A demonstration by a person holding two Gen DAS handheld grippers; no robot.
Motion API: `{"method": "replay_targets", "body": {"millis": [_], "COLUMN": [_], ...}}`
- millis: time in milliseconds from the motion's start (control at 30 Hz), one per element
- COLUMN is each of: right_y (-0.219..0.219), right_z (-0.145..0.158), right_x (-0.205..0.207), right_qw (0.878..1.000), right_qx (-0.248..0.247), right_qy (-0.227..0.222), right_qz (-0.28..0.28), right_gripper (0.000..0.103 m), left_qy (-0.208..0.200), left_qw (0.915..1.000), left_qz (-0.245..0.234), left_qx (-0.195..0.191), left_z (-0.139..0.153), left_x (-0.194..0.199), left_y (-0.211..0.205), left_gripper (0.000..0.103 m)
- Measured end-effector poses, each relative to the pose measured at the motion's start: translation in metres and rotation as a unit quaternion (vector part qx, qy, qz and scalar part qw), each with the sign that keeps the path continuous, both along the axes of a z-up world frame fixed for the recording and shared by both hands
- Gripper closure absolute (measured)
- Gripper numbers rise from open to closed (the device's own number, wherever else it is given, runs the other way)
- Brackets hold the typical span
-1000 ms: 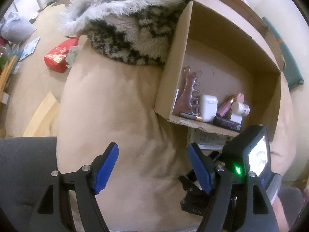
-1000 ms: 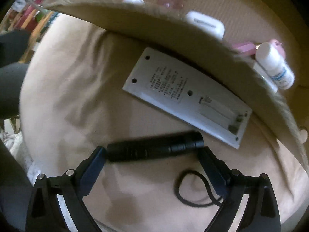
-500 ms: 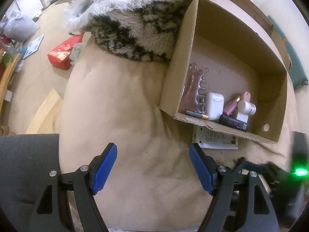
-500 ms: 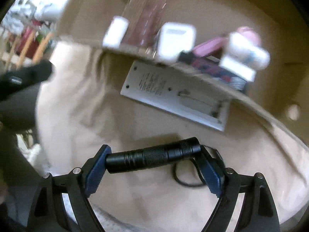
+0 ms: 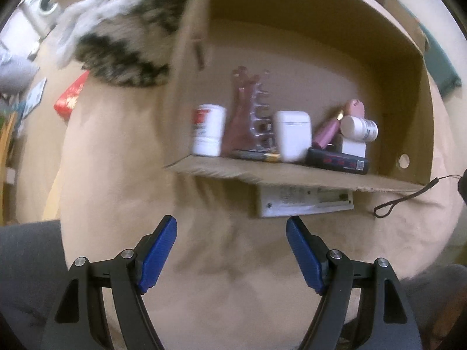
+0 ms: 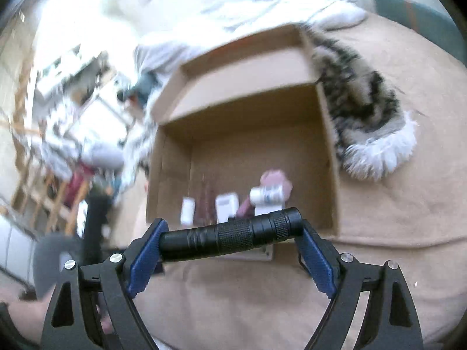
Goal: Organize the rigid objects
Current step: 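Hold the flashlight in the right gripper while the left gripper grasps the white panel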
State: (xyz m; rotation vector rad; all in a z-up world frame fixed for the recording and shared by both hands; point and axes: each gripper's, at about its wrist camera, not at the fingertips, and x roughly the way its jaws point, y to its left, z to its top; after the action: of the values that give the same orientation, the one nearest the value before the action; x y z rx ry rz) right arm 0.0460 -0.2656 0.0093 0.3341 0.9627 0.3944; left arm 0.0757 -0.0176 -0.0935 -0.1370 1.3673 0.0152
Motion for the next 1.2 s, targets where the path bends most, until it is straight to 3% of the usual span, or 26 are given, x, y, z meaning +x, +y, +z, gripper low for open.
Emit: {"method": "replay_targets", "body": {"millis": [300, 567, 667, 700, 767, 1200], "right_y": [-0.008, -0.018, -0.018, -0.017, -0.016, -0.01], "right_z": [-0.016, -0.026, -0.028, -0.029, -0.031, -0.035], "right_x": [0.013, 0.016, 0.017, 0.017, 0.017, 0.019], "right_qw": [1.0, 0.998, 0.998, 0.997, 0.997, 0.997], "right_qx": [0.011, 0.033, 0.032, 0.031, 0.025, 0.003], "right_qy": [0.027, 0.051, 0.057, 0.06, 0.065, 0.072], "right_qz": [-0.011, -0.023, -0.025, -0.026, -0.027, -0.022], "right_gripper": [0.009, 0.009, 0.009, 0.009, 0.009, 0.009], "left_qy": [0.043, 0.045, 0.035, 0.037, 0.039, 0.033], "left_qw": [0.9989, 0.999, 0.9992, 0.9992, 0.9992, 0.9991], "left_qz": [-0.015, -0.005, -0.016, -0.014, -0.013, -0.026], "left_qx": [-0.003, -0.001, 0.005, -0.001, -0.001, -0.009], "left_z": [-0.042, -0.058, -0.058, -0.058, -0.057, -0.046], "left_x": [0.032, 0.049, 0.051, 0.052, 0.054, 0.028], "left_y": [-0.047, -0.054, -0.059, -0.059, -0.059, -0.032], "left_gripper": [0.028, 0.019, 0.023, 0.029, 0.033, 0.039]}}
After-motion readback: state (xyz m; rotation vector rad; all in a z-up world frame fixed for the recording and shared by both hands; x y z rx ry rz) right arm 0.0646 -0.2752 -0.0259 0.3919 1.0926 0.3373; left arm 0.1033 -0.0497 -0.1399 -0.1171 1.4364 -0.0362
